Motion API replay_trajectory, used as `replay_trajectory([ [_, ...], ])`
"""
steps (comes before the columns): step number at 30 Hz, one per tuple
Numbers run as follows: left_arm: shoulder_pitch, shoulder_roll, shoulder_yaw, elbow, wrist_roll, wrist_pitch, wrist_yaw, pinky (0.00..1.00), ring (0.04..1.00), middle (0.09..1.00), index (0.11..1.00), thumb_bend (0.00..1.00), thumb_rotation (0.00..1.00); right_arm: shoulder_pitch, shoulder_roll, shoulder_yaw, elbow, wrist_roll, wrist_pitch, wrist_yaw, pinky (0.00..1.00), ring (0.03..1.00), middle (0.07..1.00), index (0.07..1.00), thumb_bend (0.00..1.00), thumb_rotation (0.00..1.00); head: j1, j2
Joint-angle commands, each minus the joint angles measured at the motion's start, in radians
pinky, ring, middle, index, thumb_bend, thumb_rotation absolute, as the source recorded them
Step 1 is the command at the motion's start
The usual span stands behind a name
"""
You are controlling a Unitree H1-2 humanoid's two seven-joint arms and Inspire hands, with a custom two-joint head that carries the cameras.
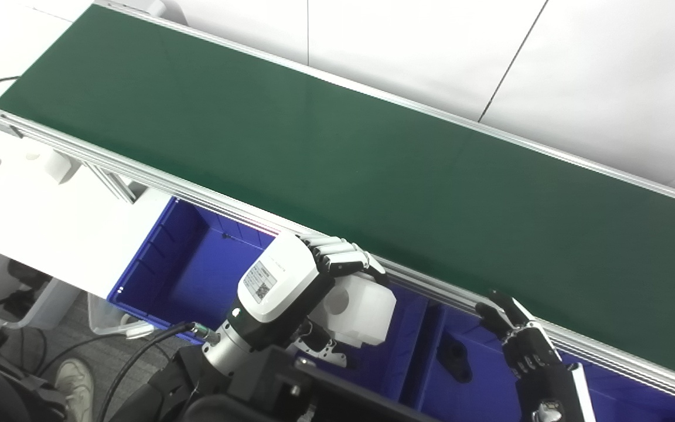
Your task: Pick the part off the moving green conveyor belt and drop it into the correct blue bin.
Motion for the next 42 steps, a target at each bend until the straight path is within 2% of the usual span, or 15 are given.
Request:
replay_trajectory([
  [1,-0.001,0.001,0.002,-0.034,-0.011,0.008,-0.015,0.83,0.898,0.960,0.999,1.00,0.46,0.009,-0.004,-0.005,-0.042,0.010,-0.001,0.011,0.84,0.833,0.891,0.834,1.00,0.96,-0.001,0.001],
  [5,-0.003,0.007,0.004,-0.051,-0.009,0.040,-0.083,0.86,0.913,0.970,1.000,1.00,0.49,0.009,-0.006,-0.005,-0.047,0.010,0.011,0.012,0.85,0.844,0.893,0.836,1.00,0.97,-0.001,0.002],
  [7,-0.002,0.004,0.005,-0.056,0.000,0.060,-0.112,0.86,0.902,0.940,0.953,1.00,0.43,0.009,-0.006,-0.005,-0.049,0.015,0.016,0.013,0.85,0.843,0.891,0.833,1.00,0.96,0.000,0.002],
  [8,0.000,-0.005,0.005,-0.053,0.003,0.064,-0.107,0.76,0.810,0.816,0.802,1.00,0.31,0.010,-0.005,-0.005,-0.049,0.017,0.017,0.013,0.85,0.843,0.890,0.833,1.00,0.96,0.000,0.001],
  [10,0.004,-0.023,0.005,-0.044,0.001,0.058,-0.076,0.69,0.741,0.737,0.699,1.00,0.23,0.010,-0.005,-0.004,-0.049,0.017,0.017,0.013,0.85,0.841,0.890,0.833,1.00,0.96,0.000,0.002],
  [11,0.006,-0.031,0.004,-0.040,-0.002,0.053,-0.060,0.57,0.617,0.650,0.595,0.96,0.13,0.010,-0.004,-0.004,-0.049,0.016,0.016,0.012,0.85,0.841,0.889,0.833,1.00,0.96,0.000,0.002],
  [14,0.010,-0.034,-0.001,-0.030,-0.010,0.036,-0.039,0.41,0.447,0.540,0.525,0.86,0.01,0.009,-0.004,-0.003,-0.050,0.015,0.018,0.013,0.86,0.840,0.888,0.832,1.00,0.96,0.000,0.002],
  [16,0.008,-0.023,-0.003,-0.035,-0.020,0.040,-0.060,0.39,0.445,0.576,0.666,0.87,0.11,0.008,-0.005,-0.004,-0.047,0.016,0.014,0.013,0.85,0.837,0.888,0.832,1.00,0.96,-0.001,0.000],
  [17,0.002,-0.012,-0.004,-0.034,-0.027,0.041,-0.076,0.43,0.520,0.667,0.839,0.94,0.23,0.007,-0.005,-0.004,-0.046,0.016,0.014,0.014,0.85,0.829,0.889,0.833,1.00,0.96,-0.001,0.000],
  [18,-0.008,0.000,-0.007,-0.031,-0.041,0.042,-0.094,0.49,0.601,0.742,0.931,0.98,0.31,0.007,-0.006,-0.003,-0.045,0.017,0.015,0.014,0.85,0.826,0.890,0.833,1.00,0.96,-0.001,0.000],
  [21,-0.037,0.024,-0.010,-0.018,-0.043,0.040,-0.121,0.62,0.735,0.851,0.989,1.00,0.40,0.005,-0.008,-0.003,-0.044,0.016,0.015,0.016,0.86,0.830,0.891,0.833,1.00,0.96,0.000,-0.001],
  [25,-0.046,0.032,-0.014,-0.026,-0.040,0.055,-0.148,0.74,0.842,0.949,1.000,1.00,0.42,0.004,-0.009,-0.002,-0.044,0.019,0.017,0.018,0.87,0.836,0.892,0.834,1.00,0.97,-0.002,0.000],
  [36,-0.040,0.026,-0.012,-0.023,-0.074,0.058,-0.159,0.73,0.827,0.931,1.000,1.00,0.41,0.002,-0.013,0.001,-0.044,0.028,0.024,0.021,0.85,0.828,0.892,0.833,1.00,0.96,-0.003,0.000],
  [39,-0.026,-0.004,-0.002,-0.023,-0.185,0.086,-0.161,0.65,0.707,0.780,0.921,0.85,0.37,0.002,-0.014,0.001,-0.043,0.027,0.023,0.021,0.85,0.825,0.891,0.834,1.00,0.96,-0.004,0.000],
  [42,-0.014,-0.034,0.009,-0.034,-0.285,0.128,-0.179,0.53,0.543,0.584,0.800,0.69,0.16,0.002,-0.015,0.000,-0.040,0.032,0.020,0.021,0.85,0.821,0.891,0.836,1.00,0.96,-0.003,0.001],
])
